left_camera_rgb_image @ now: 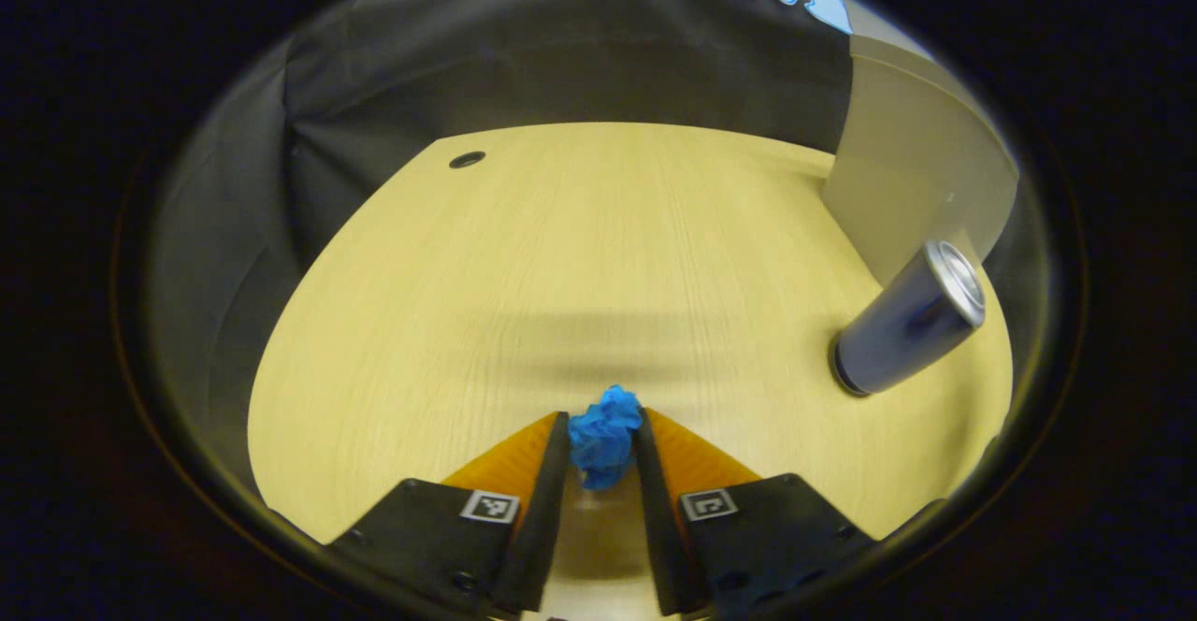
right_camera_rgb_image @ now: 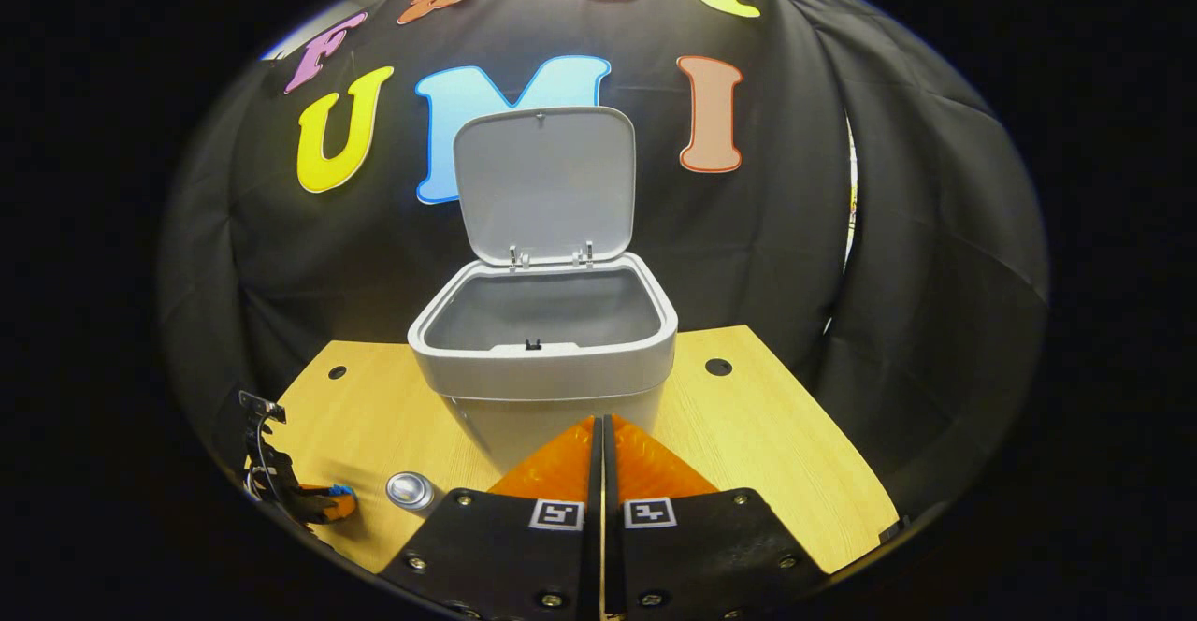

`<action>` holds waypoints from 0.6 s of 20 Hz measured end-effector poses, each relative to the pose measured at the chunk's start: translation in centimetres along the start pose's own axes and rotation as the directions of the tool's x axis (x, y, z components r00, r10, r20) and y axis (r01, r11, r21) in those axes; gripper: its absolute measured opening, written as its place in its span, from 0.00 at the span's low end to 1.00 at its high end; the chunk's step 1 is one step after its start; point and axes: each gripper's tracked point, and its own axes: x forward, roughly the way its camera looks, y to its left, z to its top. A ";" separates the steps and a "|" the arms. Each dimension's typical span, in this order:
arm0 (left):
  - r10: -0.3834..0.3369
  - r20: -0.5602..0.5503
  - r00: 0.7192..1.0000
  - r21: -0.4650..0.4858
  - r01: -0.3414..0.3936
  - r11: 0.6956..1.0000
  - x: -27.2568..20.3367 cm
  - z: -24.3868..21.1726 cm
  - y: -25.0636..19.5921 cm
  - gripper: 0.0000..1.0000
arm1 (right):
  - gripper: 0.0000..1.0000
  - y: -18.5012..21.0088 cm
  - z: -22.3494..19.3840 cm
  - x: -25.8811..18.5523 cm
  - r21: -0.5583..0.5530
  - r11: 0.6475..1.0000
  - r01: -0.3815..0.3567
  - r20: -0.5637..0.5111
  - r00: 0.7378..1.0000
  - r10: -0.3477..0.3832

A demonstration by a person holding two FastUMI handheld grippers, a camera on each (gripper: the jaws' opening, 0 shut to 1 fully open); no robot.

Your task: Press the lid of the desktop garbage bin to open it, pick up the crumpled paper on the desktop and throw it into the bin, then pick up the pop can on the desktop and drop it into the bin, and finally close the garbage bin lid.

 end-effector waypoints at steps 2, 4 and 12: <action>0.001 0.000 1.000 0.001 -0.001 1.000 0.0 0.1 0.0 0.46 | 0.01 -0.1 -0.1 0.1 0.002 1.000 0.001 -0.002 1.000 -0.001; 0.002 0.002 1.000 -0.001 -0.002 1.000 0.0 0.1 0.1 0.46 | 0.01 -0.2 -0.1 0.0 0.005 1.000 0.002 -0.002 1.000 -0.002; 0.042 0.061 0.997 0.020 -0.044 0.999 -1.3 2.2 0.6 0.45 | 0.01 -0.5 -0.3 -0.4 0.017 1.000 0.002 0.001 1.000 -0.002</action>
